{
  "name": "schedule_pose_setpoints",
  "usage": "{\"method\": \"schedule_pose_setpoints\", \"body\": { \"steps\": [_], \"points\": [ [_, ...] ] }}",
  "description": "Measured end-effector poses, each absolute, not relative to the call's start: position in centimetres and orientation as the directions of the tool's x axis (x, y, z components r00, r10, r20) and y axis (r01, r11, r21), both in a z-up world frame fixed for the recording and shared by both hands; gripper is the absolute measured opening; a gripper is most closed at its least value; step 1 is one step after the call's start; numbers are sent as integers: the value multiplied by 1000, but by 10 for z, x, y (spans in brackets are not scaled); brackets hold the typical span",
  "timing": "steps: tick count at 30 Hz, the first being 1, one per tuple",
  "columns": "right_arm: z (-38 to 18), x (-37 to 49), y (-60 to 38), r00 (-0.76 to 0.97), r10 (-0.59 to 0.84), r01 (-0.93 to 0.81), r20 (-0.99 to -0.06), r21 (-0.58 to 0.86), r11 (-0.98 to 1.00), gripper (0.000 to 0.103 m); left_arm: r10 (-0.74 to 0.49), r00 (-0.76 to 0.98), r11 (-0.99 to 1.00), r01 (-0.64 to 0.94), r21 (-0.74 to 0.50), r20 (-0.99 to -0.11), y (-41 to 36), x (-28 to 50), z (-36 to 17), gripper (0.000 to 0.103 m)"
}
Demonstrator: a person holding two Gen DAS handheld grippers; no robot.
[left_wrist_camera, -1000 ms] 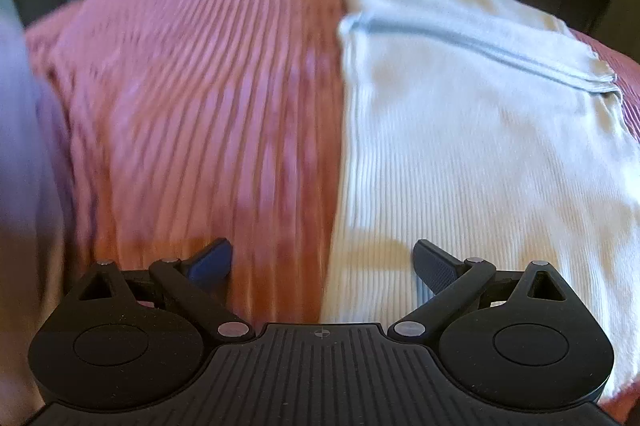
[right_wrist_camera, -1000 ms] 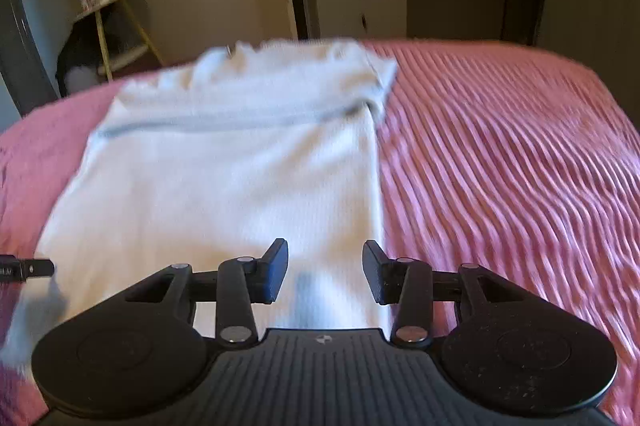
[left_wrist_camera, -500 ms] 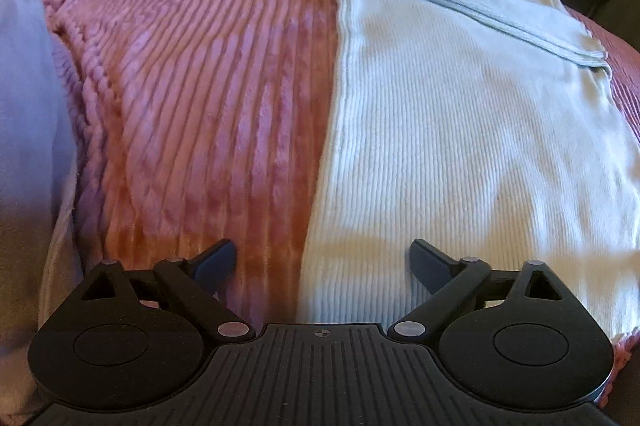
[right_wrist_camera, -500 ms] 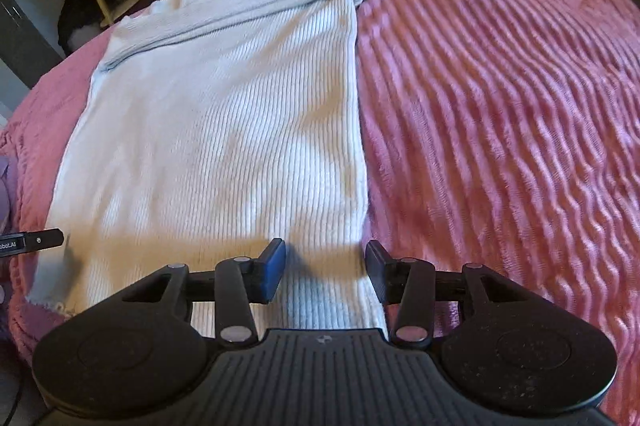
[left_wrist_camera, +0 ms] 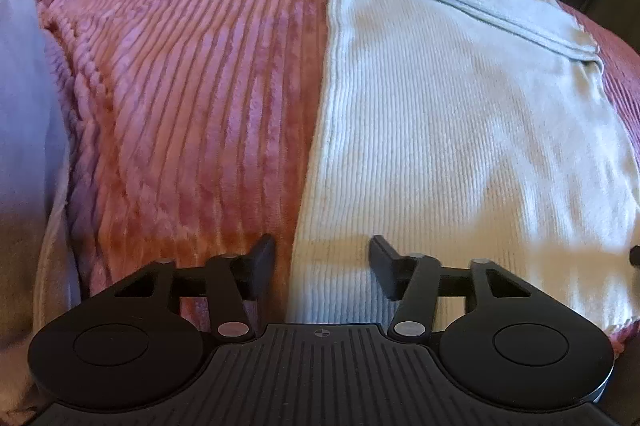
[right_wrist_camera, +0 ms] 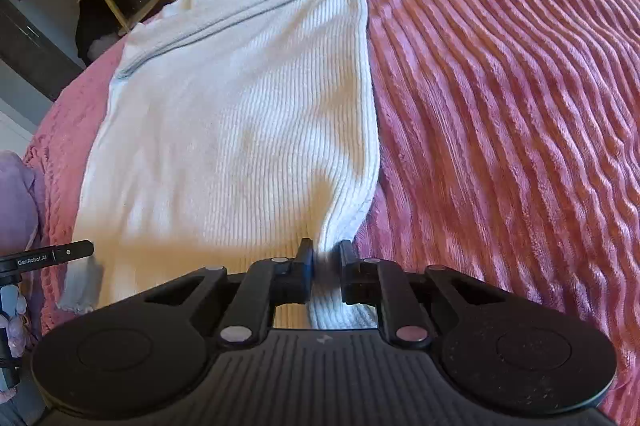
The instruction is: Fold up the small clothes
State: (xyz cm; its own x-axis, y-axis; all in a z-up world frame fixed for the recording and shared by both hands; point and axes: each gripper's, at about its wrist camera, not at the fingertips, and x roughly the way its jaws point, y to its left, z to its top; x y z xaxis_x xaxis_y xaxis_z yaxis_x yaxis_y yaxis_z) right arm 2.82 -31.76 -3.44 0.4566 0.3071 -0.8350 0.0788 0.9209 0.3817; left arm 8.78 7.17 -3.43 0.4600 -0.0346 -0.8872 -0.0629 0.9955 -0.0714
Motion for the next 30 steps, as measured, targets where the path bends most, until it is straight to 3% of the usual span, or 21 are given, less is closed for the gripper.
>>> {"method": "schedule_pose_setpoints", "body": {
  "steps": [2, 6, 8, 11, 14, 18, 21, 28, 30],
  "points": [
    [-33, 27, -320, 464, 320, 78, -826, 398, 914, 11, -72, 458, 990, -72, -118, -886, 77, 87, -33, 28],
    [-34, 26, -325, 456, 346, 74, -820, 422, 904, 13, -125, 440, 977, -102, -188, -889, 88, 88, -34, 26],
    [-34, 26, -326, 440, 348, 60, -828, 414, 908, 18, -146, 424, 972, -105, -209, -894, 90, 89, -35, 31],
    [-34, 24, -326, 418, 353, 42, -837, 406, 913, 19, -171, 405, 973, -77, -219, -898, 88, 87, -35, 50],
    [-35, 20, -332, 405, 377, 41, -833, 429, 903, 21, -191, 389, 973, -46, -226, -901, 84, 86, -36, 62],
    [-35, 14, -340, 406, 427, 38, -808, 482, 876, 29, -184, 369, 979, -9, -201, -911, 77, 86, -37, 63],
    [-38, 13, -340, 403, 438, 31, -804, 490, 871, 29, -149, 368, 988, 9, -157, -918, 70, 86, -38, 55],
    [-35, 18, -327, 405, 380, -19, -831, 408, 913, 14, -162, 382, 981, -34, -189, -910, 78, 89, -36, 14],
    [-33, 18, -324, 413, 357, -29, -838, 380, 924, 12, -177, 385, 977, -42, -209, -906, 81, 89, -35, 13]
  ]
}}
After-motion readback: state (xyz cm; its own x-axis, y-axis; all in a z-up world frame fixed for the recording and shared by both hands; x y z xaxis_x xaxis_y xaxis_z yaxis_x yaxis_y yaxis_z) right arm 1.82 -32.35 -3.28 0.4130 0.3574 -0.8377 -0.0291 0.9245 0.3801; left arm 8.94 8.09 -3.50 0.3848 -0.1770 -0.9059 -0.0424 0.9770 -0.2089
